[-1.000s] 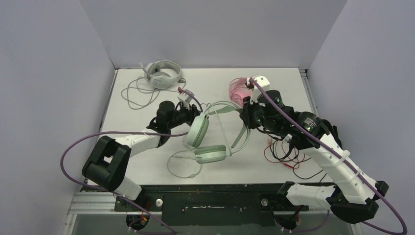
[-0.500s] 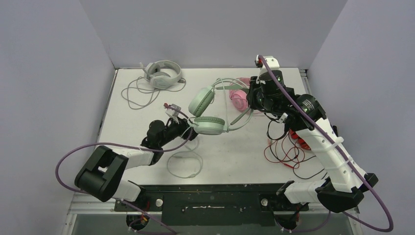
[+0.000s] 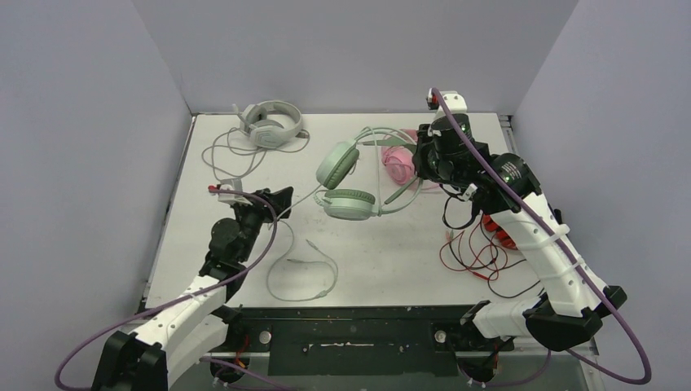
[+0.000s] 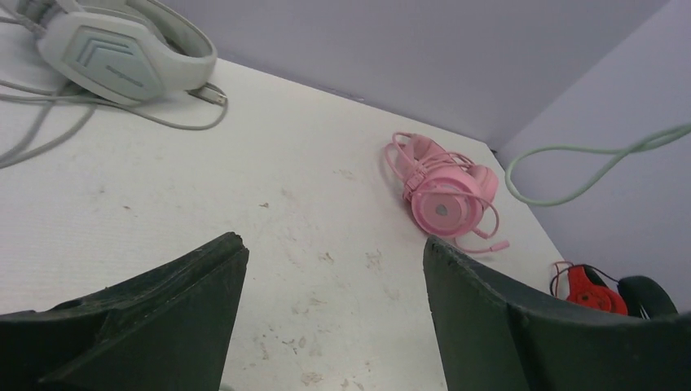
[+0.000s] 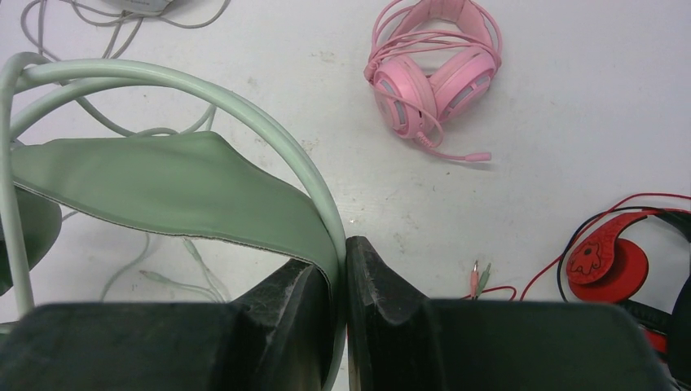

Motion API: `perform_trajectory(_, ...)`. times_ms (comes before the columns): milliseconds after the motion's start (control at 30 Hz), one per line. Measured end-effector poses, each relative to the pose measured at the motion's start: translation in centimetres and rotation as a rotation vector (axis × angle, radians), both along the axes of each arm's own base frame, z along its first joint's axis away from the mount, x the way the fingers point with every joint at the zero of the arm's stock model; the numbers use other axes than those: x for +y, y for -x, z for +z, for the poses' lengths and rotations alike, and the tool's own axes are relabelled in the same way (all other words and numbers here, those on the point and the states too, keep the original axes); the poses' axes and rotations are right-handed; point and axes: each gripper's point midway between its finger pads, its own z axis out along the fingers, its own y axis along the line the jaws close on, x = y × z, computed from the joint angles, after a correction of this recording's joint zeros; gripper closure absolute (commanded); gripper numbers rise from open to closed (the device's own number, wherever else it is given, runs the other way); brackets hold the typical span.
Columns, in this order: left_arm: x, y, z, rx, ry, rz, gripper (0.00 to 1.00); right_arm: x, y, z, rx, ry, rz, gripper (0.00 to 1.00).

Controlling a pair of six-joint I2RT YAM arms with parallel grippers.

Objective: Wrap the headphones
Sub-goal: Wrap the headphones cable around the headphones.

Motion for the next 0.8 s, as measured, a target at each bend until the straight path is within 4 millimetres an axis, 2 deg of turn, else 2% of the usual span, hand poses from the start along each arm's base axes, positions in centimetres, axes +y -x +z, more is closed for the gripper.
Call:
perform_trajectory(133, 1.5, 0.0, -0.3, 0.034, -0.012, 0.071, 0.21, -0.3, -0.1, 0.0, 0.0, 0.0, -0.009, 1.0)
perform_trajectory(300, 2.5, -0.3, -2.2, 0.141, -0.067, 0.126, 0.1, -0.5, -0.3, 0.0, 0.0, 0.0, -0.016, 1.0)
perform_trajectory(400, 4.1, -1.3, -2.1, 0.195, -0.096, 0.217, 0.13, -0.5, -0.3, 0.0, 0.0, 0.0, -0.018, 1.0)
perform_trajectory(467, 4.2, -1.8, -1.3, 0.178, -0.101, 0.212, 0.15, -0.6, -0.3, 0.0, 0.0, -0.001, -0.019, 1.0)
perform_trajectory(633, 0.6, -1.0, 1.8, -0.026, -0.053, 0.003, 0.15, -0.7, -0.4, 0.0, 0.003, -0.004, -0.02, 1.0)
perform_trajectory(800, -3.6, -0.6, 3.1, -0.148, -0.048, -0.23, 0.18, -0.4, -0.3, -0.1, 0.009, -0.012, -0.005, 1.0)
